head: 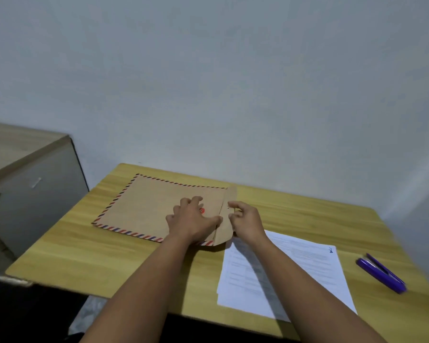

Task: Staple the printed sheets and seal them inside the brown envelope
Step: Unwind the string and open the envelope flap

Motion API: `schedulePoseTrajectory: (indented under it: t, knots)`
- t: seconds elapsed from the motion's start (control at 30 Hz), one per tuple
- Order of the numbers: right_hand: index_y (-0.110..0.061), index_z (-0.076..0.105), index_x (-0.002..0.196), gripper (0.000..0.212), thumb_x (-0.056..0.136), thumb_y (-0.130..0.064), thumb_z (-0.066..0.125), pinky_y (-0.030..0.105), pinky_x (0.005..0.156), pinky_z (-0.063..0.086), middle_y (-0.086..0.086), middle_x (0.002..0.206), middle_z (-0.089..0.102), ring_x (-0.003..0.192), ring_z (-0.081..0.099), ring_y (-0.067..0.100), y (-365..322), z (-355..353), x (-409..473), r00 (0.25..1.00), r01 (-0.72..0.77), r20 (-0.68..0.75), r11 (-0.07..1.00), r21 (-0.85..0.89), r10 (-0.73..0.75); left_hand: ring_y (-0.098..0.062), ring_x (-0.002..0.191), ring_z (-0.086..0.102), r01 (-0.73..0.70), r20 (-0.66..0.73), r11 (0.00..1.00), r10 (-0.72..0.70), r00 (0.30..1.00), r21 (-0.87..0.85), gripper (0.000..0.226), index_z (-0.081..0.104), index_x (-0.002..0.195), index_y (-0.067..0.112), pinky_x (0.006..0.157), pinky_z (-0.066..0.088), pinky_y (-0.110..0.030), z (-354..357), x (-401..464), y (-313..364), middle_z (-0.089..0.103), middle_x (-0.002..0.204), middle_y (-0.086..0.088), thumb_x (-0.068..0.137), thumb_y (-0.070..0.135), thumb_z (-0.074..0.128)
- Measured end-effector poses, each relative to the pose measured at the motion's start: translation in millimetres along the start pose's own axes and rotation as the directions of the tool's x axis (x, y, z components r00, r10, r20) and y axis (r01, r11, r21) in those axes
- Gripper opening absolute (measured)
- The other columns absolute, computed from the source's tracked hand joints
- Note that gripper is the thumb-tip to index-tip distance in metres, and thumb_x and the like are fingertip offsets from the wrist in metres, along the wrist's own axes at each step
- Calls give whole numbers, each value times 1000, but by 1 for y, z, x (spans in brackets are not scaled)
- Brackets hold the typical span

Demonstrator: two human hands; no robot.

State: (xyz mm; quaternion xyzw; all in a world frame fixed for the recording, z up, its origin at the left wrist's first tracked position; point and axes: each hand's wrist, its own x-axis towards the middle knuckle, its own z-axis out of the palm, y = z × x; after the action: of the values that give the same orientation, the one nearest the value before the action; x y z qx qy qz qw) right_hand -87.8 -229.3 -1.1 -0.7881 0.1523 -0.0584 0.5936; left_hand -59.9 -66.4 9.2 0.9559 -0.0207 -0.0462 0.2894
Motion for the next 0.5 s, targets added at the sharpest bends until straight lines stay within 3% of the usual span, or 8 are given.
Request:
schedulePoseTrajectory:
  t: [0.07, 0.13, 0.27, 0.33, 0.43, 0.5]
  knots:
    - [-7, 62, 141, 41, 103, 4, 53, 8, 57, 51, 17, 118, 73, 84, 68, 13, 7, -3, -10, 1000, 20, -9, 1000, -18, -21, -28, 134, 39, 1, 12, 1000, -1, 1000, -23, 92, 37, 145, 39, 104, 34, -52, 5, -12, 4, 40, 147, 1, 63, 71, 61]
    - [-7, 57, 147, 44, 103, 2, 54, 3, 59, 47, 13, 116, 70, 84, 63, 8, 11, -6, -17, 998, 62, -14, 995, -73, -63, -28, 133, 39, -12, 6, 999, 12, 1000, -39, 91, 37, 145, 39, 103, 35, -51, 8, -22, 8, 40, 146, 2, 62, 66, 61]
    - [-9, 56, 149, 46, 104, -2, 56, -4, 70, 43, 5, 140, 65, 112, 59, 6, 18, -11, -23, 993, 115, 17, 983, -146, -114, -28, 132, 39, -79, 0, 997, 79, 997, -15, 86, 37, 145, 38, 102, 38, -50, 10, -33, 13, 41, 145, 1, 65, 58, 61]
    - [-11, 57, 149, 45, 104, -4, 56, 1, 81, 45, 2, 145, 62, 118, 58, 6, 20, -13, -25, 993, 119, 26, 980, -162, -116, -28, 131, 39, -102, 1, 995, 102, 995, 18, 84, 37, 146, 37, 102, 40, -50, 10, -36, 13, 41, 146, 0, 68, 56, 61]
    - [-16, 57, 149, 45, 104, -8, 56, 27, 104, 52, 3, 149, 61, 126, 61, 12, 25, -11, -28, 995, 96, 39, 984, -150, -91, -29, 129, 42, -137, 0, 990, 137, 991, 41, 78, 37, 146, 34, 101, 43, -51, 12, -39, 13, 41, 146, -1, 73, 51, 59]
    - [-15, 56, 150, 46, 104, -9, 56, 26, 102, 51, 3, 150, 60, 131, 60, 16, 25, -10, -26, 997, 78, 30, 983, -166, -74, -29, 126, 48, -175, -20, 984, 176, 984, 14, 69, 37, 146, 33, 97, 48, -49, 12, -39, 12, 44, 146, -2, 80, 43, 54]
